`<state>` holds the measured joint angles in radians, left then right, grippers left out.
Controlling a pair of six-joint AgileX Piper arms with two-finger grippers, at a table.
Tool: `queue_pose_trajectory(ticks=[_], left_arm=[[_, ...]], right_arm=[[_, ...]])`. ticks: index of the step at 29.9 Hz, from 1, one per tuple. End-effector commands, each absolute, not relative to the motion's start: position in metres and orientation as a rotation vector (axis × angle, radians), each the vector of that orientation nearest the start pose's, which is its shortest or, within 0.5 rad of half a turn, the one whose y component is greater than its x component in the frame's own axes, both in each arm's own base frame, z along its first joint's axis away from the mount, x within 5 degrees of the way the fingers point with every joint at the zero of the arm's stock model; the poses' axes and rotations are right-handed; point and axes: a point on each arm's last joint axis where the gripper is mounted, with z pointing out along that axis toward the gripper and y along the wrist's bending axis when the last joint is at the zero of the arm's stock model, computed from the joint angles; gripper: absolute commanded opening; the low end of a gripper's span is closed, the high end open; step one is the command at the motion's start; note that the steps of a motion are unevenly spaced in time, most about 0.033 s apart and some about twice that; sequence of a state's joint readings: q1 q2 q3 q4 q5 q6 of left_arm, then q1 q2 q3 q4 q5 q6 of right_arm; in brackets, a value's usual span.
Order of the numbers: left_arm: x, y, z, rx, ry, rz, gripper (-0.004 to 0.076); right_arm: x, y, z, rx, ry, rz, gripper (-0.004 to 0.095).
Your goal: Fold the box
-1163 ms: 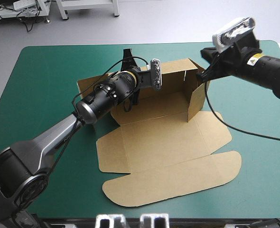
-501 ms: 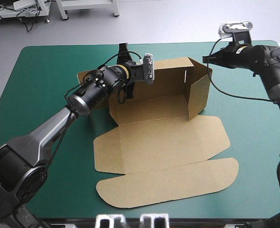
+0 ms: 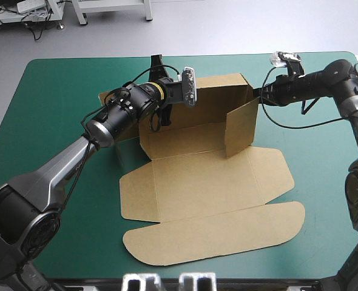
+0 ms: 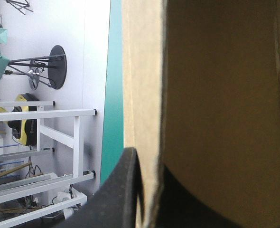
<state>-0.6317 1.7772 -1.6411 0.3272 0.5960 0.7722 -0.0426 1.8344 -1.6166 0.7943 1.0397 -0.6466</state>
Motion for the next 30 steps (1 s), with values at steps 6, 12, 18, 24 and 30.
queue_pose_trajectory(ticks=[6, 12, 18, 24, 30], left_arm=[[0.337, -0.234, 0.361, 1.542, 1.606, 0.345, -0.0009], [0.336, -0.233, 0.359, 1.553, 1.628, 0.338, -0.0009], [0.334, -0.233, 0.356, 1.565, 1.670, 0.310, -0.0010], [0.333, -0.231, 0.354, 1.564, 1.709, 0.301, -0.0010], [0.331, -0.233, 0.349, 1.581, 1.746, 0.293, -0.0010]], right_arm=[[0.378, 0.046, 0.340, -0.517, 2.218, 0.810, -0.0020], [0.355, 0.050, 0.310, -0.598, 2.048, 0.782, -0.0020], [0.337, 0.055, 0.296, -0.642, 1.878, 0.773, -0.0020], [0.330, 0.044, 0.300, -0.831, 1.917, 0.744, 0.0236], [0.325, 0.049, 0.301, -0.905, 1.924, 0.815, 0.0723]])
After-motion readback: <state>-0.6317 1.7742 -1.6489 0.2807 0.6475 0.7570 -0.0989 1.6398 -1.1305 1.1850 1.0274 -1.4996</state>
